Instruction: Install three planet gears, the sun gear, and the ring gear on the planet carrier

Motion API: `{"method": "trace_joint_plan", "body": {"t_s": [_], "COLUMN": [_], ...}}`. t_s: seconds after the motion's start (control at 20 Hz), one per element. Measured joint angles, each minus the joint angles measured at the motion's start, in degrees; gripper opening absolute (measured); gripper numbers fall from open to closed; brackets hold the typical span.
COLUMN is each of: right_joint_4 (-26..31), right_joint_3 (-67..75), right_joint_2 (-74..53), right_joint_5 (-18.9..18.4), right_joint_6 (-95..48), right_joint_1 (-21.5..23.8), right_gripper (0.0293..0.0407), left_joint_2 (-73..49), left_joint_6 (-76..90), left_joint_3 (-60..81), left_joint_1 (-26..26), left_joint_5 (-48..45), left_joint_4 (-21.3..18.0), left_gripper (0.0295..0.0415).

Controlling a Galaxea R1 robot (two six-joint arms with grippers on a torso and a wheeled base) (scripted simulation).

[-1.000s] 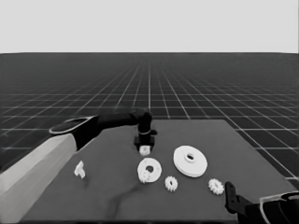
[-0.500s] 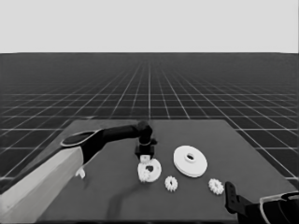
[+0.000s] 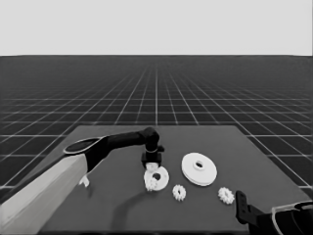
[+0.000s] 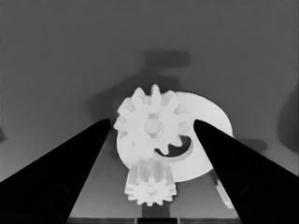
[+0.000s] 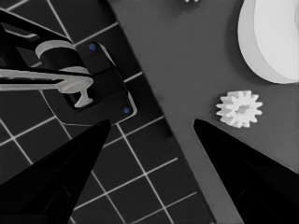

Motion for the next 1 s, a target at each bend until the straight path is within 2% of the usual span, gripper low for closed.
{"method": "trace_joint_plan", "body": {"t_s": [0.1, 0.2, 0.3, 0.6, 0.65, 0.7, 0.75, 0.8, 0.9, 1.0], "right_joint_4": [0.0, 0.0, 0.0, 0.0, 0.0, 0.0, 0.0, 0.0, 0.0, 0.0], "right_joint_3": [0.0, 0.0, 0.0, 0.0, 0.0, 0.0, 0.0, 0.0, 0.0, 0.0], "right_joint_2": [0.0, 0.0, 0.0, 0.0, 0.0, 0.0, 0.0, 0.0, 0.0, 0.0], "right_joint_5": [0.0, 0.0, 0.0, 0.0, 0.0, 0.0, 0.0, 0.0, 0.0, 0.0], "right_joint_6": [0.0, 0.0, 0.0, 0.0, 0.0, 0.0, 0.0, 0.0, 0.0, 0.0], "right_joint_1": [0.0, 0.0, 0.0, 0.0, 0.0, 0.0, 0.0, 0.0, 0.0, 0.0], "right_gripper": [0.0385, 0.0385, 0.0385, 0.0385, 0.0385, 0.0385, 0.0385, 0.0385, 0.0385, 0.0385], "left_joint_2": [0.0, -2.0, -2.2, -2.3, -17.5, -39.7, -56.0, -65.2, -73.4, -76.1], "left_joint_6": [0.0, -3.2, -3.7, -3.8, 23.7, 48.3, 63.0, 71.7, 79.8, 82.7], "left_joint_3": [0.0, 5.8, 6.8, 7.0, 33.5, 57.0, 70.8, 79.0, 86.8, 89.5], "left_joint_1": [0.0, -5.1, -7.2, -8.1, -12.6, -18.3, -21.8, -23.8, -25.5, -26.2], "left_joint_5": [0.0, 3.1, 3.9, 4.2, -15.0, -26.8, -33.6, -37.7, -41.5, -42.8], "left_joint_4": [0.0, -4.3, -6.1, -7.0, -3.2, -0.8, 0.6, 1.4, 2.1, 2.4], "left_gripper": [0.0385, 0.0385, 0.0385, 0.0385, 0.0408, 0.0414, 0.0400, 0.0392, 0.0386, 0.0385]}}
